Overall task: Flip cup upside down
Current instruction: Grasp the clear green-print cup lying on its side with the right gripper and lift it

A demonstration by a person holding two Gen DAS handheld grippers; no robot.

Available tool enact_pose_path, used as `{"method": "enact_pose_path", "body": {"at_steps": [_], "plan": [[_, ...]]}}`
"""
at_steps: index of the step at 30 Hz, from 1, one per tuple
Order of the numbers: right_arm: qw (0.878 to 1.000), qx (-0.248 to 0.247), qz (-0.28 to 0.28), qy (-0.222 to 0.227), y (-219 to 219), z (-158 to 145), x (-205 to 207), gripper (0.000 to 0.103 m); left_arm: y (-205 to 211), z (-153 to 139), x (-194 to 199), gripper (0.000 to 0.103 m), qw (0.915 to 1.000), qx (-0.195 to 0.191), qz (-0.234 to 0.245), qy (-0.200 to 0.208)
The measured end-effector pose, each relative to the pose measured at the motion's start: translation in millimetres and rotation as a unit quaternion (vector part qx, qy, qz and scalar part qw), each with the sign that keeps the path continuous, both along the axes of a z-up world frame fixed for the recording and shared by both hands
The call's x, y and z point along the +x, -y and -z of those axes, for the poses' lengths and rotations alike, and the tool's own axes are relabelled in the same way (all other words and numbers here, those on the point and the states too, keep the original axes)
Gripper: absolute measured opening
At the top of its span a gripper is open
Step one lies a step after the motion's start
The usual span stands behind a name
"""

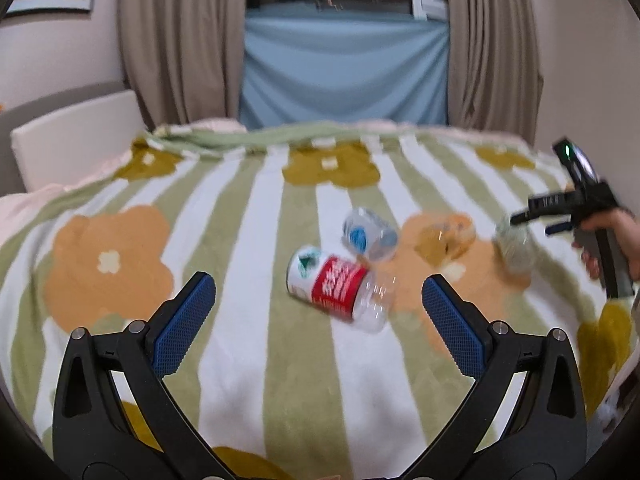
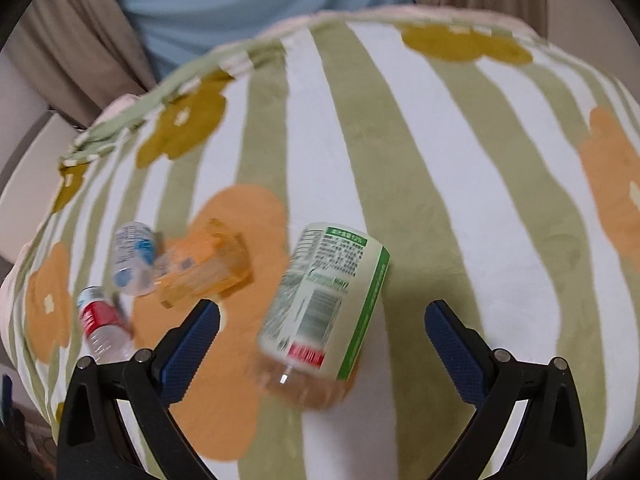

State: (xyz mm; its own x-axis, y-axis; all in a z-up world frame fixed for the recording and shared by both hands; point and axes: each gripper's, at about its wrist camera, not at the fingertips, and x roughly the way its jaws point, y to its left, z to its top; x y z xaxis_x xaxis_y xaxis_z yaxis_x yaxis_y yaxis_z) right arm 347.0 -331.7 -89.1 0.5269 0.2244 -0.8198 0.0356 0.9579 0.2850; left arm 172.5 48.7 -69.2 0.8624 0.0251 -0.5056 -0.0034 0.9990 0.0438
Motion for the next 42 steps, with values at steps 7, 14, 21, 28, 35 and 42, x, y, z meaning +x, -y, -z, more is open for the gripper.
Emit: {"method": "enact_pose_path", "body": {"at_steps": [7, 14, 21, 28, 35, 42], "plan": [[0.999, 0.032, 0.019, -0.035, 1.8, 29.3, 11.1, 0.088, 1.7, 30.2, 12.6, 0.103, 0.9991, -0.005, 0.010, -0.042], [0.997, 0.069, 0.024, -0.039, 5.4, 36.6, 13.1, 0.066, -0.9, 30.3, 7.5, 0.103, 0.9989, -0.002, 0.013, -0.045], [0.997, 0.071, 0.005, -0.027, -3.8, 19.6, 6.8, 0.063, -4.5, 20.8, -5.6, 0.103, 0.9992, 0.001, 0.012, -0.037], [0.995, 0.054, -0.080, 0.004, -33.9, -19.6, -23.0, 0.061, -4.2, 3.8, -31.6, 0.103, 0.9995, 0.018, 0.013, -0.020], [0.972, -0.028, -0.233, -0.014, -86.3, -43.4, -70.4, 0.061, -9.8, -2.3, -56.0, 0.103, 0.9998, 0.009, 0.012, -0.015], [0.915, -0.161, -0.354, -0.105, -136.8, -11.2, -93.2, 0.061, -15.0, -0.9, -67.9, 0.103, 0.9999, -0.006, 0.008, -0.013]]}}
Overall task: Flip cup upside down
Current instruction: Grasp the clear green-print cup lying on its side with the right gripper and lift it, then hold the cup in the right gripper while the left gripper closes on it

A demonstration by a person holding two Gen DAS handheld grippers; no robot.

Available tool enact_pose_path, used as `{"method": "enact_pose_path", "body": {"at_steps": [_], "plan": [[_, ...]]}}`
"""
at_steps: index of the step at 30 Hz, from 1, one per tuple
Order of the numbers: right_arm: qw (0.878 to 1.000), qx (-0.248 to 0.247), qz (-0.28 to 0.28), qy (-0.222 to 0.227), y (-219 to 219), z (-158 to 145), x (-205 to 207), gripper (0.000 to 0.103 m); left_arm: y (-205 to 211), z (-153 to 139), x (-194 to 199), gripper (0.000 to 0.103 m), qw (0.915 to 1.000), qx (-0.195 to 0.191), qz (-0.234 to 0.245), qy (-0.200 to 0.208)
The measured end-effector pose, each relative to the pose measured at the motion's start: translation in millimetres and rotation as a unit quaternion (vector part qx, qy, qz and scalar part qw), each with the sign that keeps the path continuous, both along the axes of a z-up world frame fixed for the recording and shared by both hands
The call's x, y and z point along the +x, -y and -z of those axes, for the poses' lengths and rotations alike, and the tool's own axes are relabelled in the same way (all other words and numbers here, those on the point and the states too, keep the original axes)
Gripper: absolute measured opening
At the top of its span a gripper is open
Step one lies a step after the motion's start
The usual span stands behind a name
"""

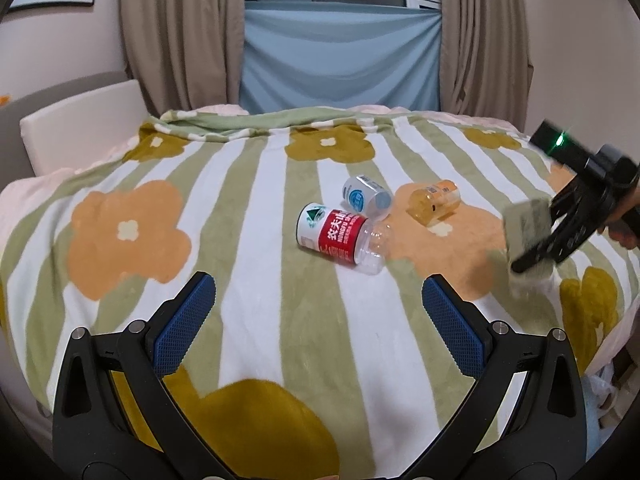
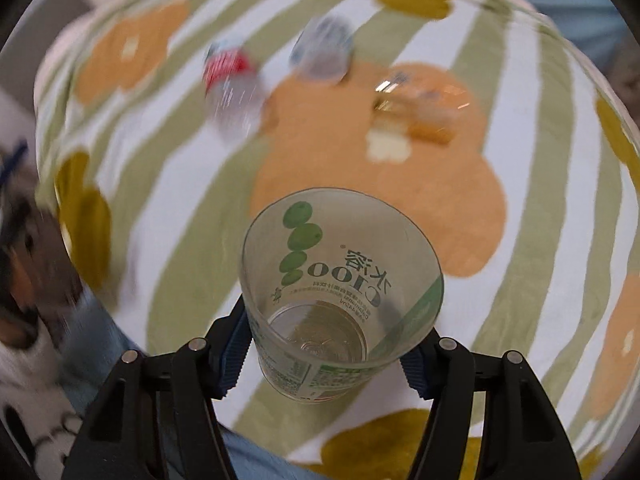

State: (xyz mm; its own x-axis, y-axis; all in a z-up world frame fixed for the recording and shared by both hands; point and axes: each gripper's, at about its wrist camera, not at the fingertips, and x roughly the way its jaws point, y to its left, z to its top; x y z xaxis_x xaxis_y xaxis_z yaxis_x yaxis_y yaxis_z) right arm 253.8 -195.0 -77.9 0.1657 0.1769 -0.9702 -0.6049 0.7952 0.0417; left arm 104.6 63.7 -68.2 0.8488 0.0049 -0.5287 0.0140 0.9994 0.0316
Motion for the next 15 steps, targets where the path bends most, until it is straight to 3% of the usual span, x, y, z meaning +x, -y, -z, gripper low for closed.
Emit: {"method": "enact_pose_path", "body": {"at_steps": [5, 15], "plan": [[0.998, -0.039, -0.034, -0.018, -29.7, 27.3, 3.3, 0.061, -6.1, -1.7, -5.4, 0.103, 1.0000, -0.005, -0.005, 0.005], [1.000, -0.020, -0.023, -0.005, -61.9, 47.2, 17.7, 0.061, -23.0, -3.1, -11.9, 0.103, 0.9998, -0.005, -0.019, 0.007]]}}
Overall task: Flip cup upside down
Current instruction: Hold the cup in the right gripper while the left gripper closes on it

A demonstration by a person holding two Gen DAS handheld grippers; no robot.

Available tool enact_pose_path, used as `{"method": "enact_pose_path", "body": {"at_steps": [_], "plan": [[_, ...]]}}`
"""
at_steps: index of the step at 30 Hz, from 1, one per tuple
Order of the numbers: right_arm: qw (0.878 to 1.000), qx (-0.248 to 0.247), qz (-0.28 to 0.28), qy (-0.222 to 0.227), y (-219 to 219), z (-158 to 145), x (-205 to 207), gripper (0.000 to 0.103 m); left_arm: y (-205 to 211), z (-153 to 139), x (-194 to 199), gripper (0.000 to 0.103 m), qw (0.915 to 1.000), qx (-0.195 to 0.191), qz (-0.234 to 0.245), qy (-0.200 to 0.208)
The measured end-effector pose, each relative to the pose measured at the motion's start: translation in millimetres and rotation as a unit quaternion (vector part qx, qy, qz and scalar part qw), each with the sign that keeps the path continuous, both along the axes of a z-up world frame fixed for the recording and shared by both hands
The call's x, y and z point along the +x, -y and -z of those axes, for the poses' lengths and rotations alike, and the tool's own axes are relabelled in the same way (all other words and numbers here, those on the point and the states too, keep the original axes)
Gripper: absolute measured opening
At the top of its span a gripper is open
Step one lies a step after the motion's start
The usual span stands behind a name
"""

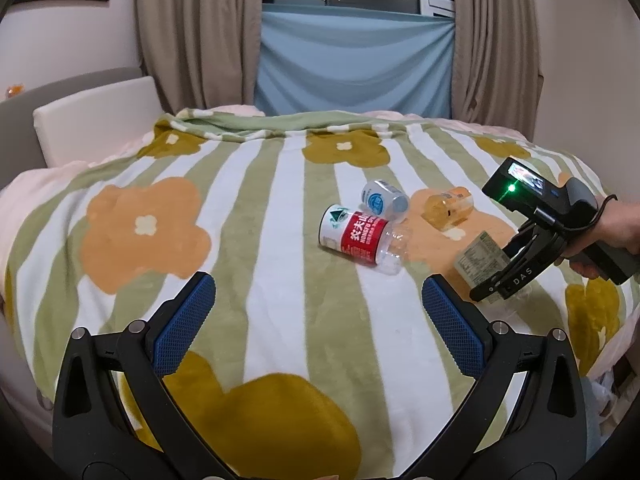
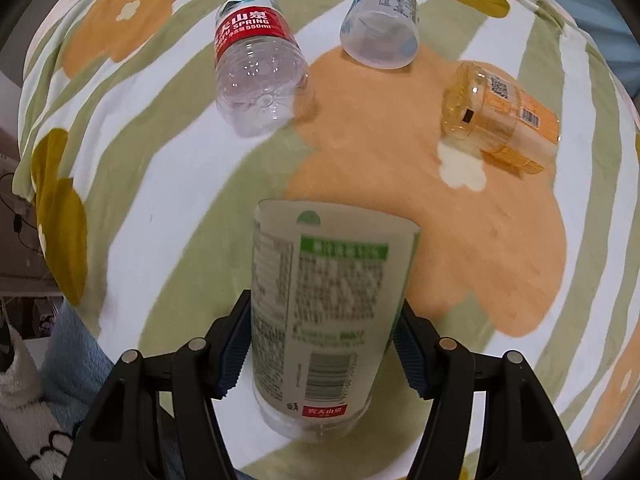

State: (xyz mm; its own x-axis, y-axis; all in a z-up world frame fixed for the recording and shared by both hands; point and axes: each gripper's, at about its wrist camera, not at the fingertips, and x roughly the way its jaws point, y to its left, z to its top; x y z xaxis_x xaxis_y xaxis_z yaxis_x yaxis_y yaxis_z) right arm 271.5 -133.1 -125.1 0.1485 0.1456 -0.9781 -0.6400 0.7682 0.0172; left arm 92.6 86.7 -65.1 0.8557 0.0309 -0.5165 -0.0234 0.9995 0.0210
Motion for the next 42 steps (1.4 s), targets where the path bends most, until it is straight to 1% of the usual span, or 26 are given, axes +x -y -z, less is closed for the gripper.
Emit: {"method": "enact_pose_path", "body": {"at_steps": [5, 7, 8, 9, 12, 14, 15, 16, 17, 18, 19, 20, 21, 22, 23, 24, 26, 28, 30, 32, 33, 35, 36, 38, 40, 42], "plan": [[1.000, 0.010, 0.006, 0.007, 1.8, 7.3, 5.0, 0.061, 2.7, 0.7, 0.1, 0.103, 0.9998, 0.019, 0.002, 0.001], [1.000, 0.020, 0.013, 0.007, 2.7, 11.3, 5.6, 0.073, 4.8, 0.2, -0.5, 0.103, 0.9997, 0.023, 0.007, 0.002], [1.000, 0.023, 0.015, 0.008, 3.7, 12.0, 6.0, 0.091, 6.9, -0.2, -1.1, 0.103, 0.9996, 0.028, 0.011, 0.002], [0.999, 0.029, 0.016, 0.011, 5.4, 11.6, 5.1, 0.102, 9.4, -0.7, -0.8, 0.103, 0.9993, 0.034, 0.016, 0.003], [0.998, 0.054, 0.011, 0.036, 12.0, 1.2, -1.7, 0.102, 17.4, -3.1, 2.4, 0.103, 0.9969, 0.068, 0.038, 0.005], [0.996, 0.073, 0.015, 0.055, 32.3, -16.3, -10.0, 0.102, 26.2, -9.3, 11.4, 0.103, 0.9922, 0.095, 0.081, 0.006], [0.994, 0.090, 0.016, 0.066, 40.2, -26.5, -15.6, 0.102, 32.6, -13.7, 16.3, 0.103, 0.9874, 0.115, 0.108, 0.010], [0.989, 0.117, 0.019, 0.084, 50.8, -39.7, -24.3, 0.102, 43.1, -18.8, 21.5, 0.103, 0.9781, 0.148, 0.146, 0.017], [0.984, 0.146, 0.022, 0.102, 62.5, -52.8, -33.3, 0.102, 55.5, -22.5, 25.5, 0.103, 0.9638, 0.185, 0.190, 0.027], [0.976, 0.180, 0.028, 0.119, 77.0, -66.1, -45.6, 0.102, 74.1, -24.2, 27.7, 0.103, 0.9369, 0.241, 0.250, 0.044], [0.970, 0.206, 0.034, 0.125, 89.1, -73.7, -53.8, 0.102, 90.4, -22.0, 28.8, 0.103, 0.9089, 0.292, 0.292, 0.055], [0.966, 0.226, 0.039, 0.122, 97.7, -80.5, -64.2, 0.102, 103.4, -18.9, 30.2, 0.103, 0.8853, 0.329, 0.323, 0.059], [0.962, 0.243, 0.047, 0.115, 110.1, -85.1, -74.2, 0.102, 122.7, -11.2, 32.0, 0.103, 0.8449, 0.378, 0.374, 0.060], [0.956, 0.262, 0.059, 0.116, 121.8, -89.1, -82.9, 0.102, 134.0, -5.2, 33.3, 0.103, 0.8203, 0.401, 0.404, 0.058], [0.950, 0.277, 0.069, 0.125, 128.8, -92.2, -88.7, 0.102, 150.1, 5.4, 36.5, 0.103, 0.7818, 0.434, 0.445, 0.052], [0.943, 0.293, 0.081, 0.138, 136.7, -93.9, -98.2, 0.102, 159.5, 12.9, 38.5, 0.103, 0.7609, 0.451, 0.464, 0.048], [0.927, 0.319, 0.099, 0.168, 151.6, -94.4, -120.8, 0.102, 182.7, 35.4, 46.1, 0.103, 0.6957, 0.501, 0.513, 0.037], [0.916, 0.336, 0.114, 0.187, 163.5, -89.8, -131.0, 0.102, 200.8, 49.8, 54.9, 0.103, 0.6555, 0.517, 0.551, 0.019], [0.902, 0.360, 0.137, 0.194, 182.0, -82.3, -147.4, 0.102, 216.9, 62.9, 65.7, 0.103, 0.6262, 0.512, 0.588, -0.012], [0.892, 0.379, 0.156, 0.192, 196.0, -73.1, -157.2, 0.102, 227.5, 76.8, 74.9, 0.103, 0.5933, 0.518, 0.615, -0.035], [0.887, 0.389, 0.165, 0.187, 202.1, -66.8, -159.7, 0.102, 231.2, 84.0, 78.1, 0.102, 0.5728, 0.525, 0.628, -0.045], [0.879, 0.404, 0.182, 0.176, 213.7, -53.7, -167.7, 0.102, 236.2, 102.0, 86.7, 0.100, 0.5277, 0.544, 0.649, -0.068], [0.877, 0.410, 0.186, 0.170, 217.0, -49.4, -170.5, 0.103, 236.3, 109.8, 90.8, 0.097, 0.5115, 0.552, 0.654, -0.080], [0.874, 0.417, 0.193, 0.160, 218.9, -39.1, -173.3, 0.103, 238.3, 120.9, 97.2, 0.092, 0.4888, 0.565, 0.658, -0.095], [0.870, 0.422, 0.202, 0.155, 218.3, -31.8, -175.6, 0.103, 241.4, 132.1, 100.7, 0.081, 0.4676, 0.578, 0.660, -0.111], [0.865, 0.434, 0.204, 0.151, 218.0, -26.6, -177.6, 0.103, 244.6, 139.4, 102.0, 0.070, 0.4577, 0.583, 0.660, -0.125]]}}
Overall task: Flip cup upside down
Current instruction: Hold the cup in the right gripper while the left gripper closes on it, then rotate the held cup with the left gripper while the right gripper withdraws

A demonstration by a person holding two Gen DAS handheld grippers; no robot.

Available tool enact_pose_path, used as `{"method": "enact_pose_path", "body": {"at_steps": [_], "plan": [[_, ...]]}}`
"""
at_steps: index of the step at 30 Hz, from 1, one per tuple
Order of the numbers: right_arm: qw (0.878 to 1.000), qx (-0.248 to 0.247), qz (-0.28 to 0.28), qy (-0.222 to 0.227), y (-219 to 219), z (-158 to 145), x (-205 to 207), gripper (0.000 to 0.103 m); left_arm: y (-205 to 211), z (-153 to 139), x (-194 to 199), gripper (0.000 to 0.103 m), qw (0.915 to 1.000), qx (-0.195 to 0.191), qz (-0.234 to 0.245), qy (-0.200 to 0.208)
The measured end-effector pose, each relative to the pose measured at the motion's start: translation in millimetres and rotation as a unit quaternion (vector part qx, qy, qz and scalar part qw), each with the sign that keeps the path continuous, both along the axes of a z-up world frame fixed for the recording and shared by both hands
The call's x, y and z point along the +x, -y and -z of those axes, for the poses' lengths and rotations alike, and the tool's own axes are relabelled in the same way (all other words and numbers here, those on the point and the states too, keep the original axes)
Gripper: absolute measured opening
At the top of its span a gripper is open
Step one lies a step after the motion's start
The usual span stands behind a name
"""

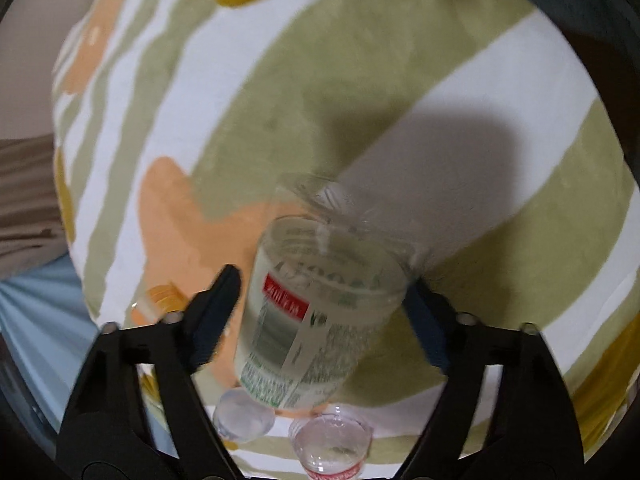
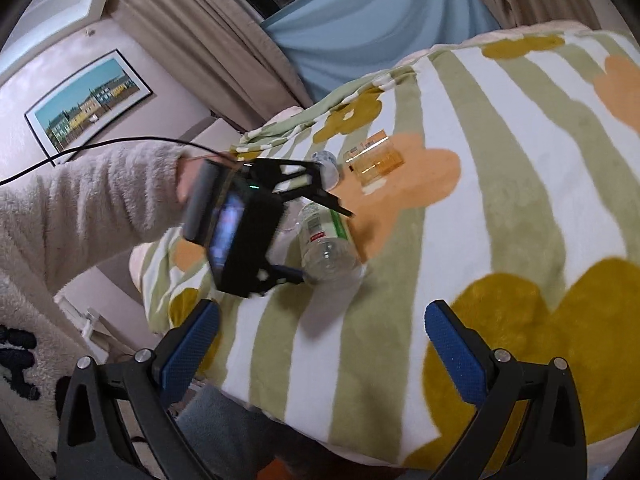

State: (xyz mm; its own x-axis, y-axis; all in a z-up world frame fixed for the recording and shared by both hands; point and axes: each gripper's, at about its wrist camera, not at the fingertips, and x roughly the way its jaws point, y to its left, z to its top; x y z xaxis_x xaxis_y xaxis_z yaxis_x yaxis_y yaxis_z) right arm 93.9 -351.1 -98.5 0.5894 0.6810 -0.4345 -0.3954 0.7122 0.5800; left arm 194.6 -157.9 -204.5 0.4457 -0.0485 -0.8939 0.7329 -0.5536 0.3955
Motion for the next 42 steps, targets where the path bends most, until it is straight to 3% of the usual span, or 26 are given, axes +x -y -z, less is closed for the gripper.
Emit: {"method": "enact_pose_path", "body": {"at_steps": [4, 7, 9, 11, 12, 14, 17, 18, 19, 21, 22, 23, 24, 27, 29, 31, 33, 37, 42], "plan": [[1.000, 0.016, 0.001, 0.005, -4.7, 3.4, 1.2, 0.103, 3.4, -0.9, 2.9, 0.066, 0.9996, 0.013, -0.019, -0.015], [1.000, 0.024, -0.007, 0.009, -5.8, 2.9, 4.1, 0.103, 16.4, -7.6, 17.0, 0.066, 0.9959, 0.017, -0.083, -0.031], [1.000, 0.027, -0.010, 0.012, -5.3, 1.4, 2.7, 0.103, 22.9, -12.8, 28.8, 0.066, 0.9878, 0.012, -0.148, -0.046], [0.999, 0.039, -0.010, 0.009, -2.4, -0.1, 1.2, 0.103, 29.9, -18.6, 49.2, 0.066, 0.9666, -0.001, -0.247, -0.070], [0.999, 0.050, -0.010, 0.008, -0.3, -0.7, 0.0, 0.103, 33.0, -21.9, 60.5, 0.066, 0.9510, -0.009, -0.297, -0.086], [0.997, 0.082, -0.008, 0.008, 5.9, -1.6, -7.3, 0.103, 35.0, -28.7, 80.9, 0.066, 0.9113, -0.027, -0.390, -0.130], [0.995, 0.100, -0.006, 0.012, 11.4, -5.5, -18.8, 0.103, 35.9, -31.8, 99.4, 0.065, 0.8554, -0.039, -0.485, -0.177], [0.995, 0.096, -0.004, 0.013, 12.4, -6.8, -22.5, 0.103, 35.7, -29.4, 104.6, 0.065, 0.8299, -0.040, -0.522, -0.194], [0.996, 0.093, -0.004, 0.014, 13.3, -7.8, -25.7, 0.103, 34.3, -28.8, 110.3, 0.065, 0.8125, -0.041, -0.544, -0.206], [0.996, 0.090, -0.002, 0.014, 15.5, -8.8, -30.5, 0.103, 29.8, -20.7, 117.4, 0.065, 0.7630, -0.047, -0.598, -0.240], [0.996, 0.092, -0.002, 0.014, 16.3, -8.2, -32.1, 0.103, 27.9, -15.1, 120.7, 0.065, 0.7427, -0.050, -0.618, -0.252], [0.995, 0.094, -0.002, 0.013, 17.2, -7.7, -32.5, 0.103, 27.5, -10.8, 121.9, 0.065, 0.7334, -0.053, -0.628, -0.254], [0.996, 0.094, -0.001, 0.011, 17.8, -6.7, -32.6, 0.103, 28.4, -8.1, 121.5, 0.065, 0.7321, -0.054, -0.631, -0.251], [0.996, 0.089, -0.003, 0.007, 18.1, -4.9, -33.9, 0.103, 35.8, -7.5, 113.9, 0.066, 0.7511, -0.044, -0.617, -0.231], [0.996, 0.090, -0.005, 0.007, 19.1, -4.9, -33.7, 0.103, 46.2, -10.9, 111.0, 0.075, 0.7603, -0.038, -0.609, -0.222], [0.996, 0.090, -0.004, 0.007, 20.3, -3.9, -32.8, 0.103, 51.2, -16.8, 110.7, 0.095, 0.7679, -0.032, -0.604, -0.212], [0.996, 0.093, -0.004, 0.007, 20.5, -1.8, -31.3, 0.103, 56.8, -21.8, 114.9, 0.095, 0.7688, -0.030, -0.604, -0.208], [0.995, 0.101, -0.005, -0.003, 17.5, 3.9, -27.8, 0.103, 54.4, -29.4, 123.5, 0.095, 0.7592, -0.022, -0.615, -0.211], [0.995, 0.099, -0.014, -0.010, 12.5, 9.1, -28.7, 0.103, 64.0, -23.4, 131.7, 0.090, 0.7590, -0.003, -0.614, -0.217]]}}
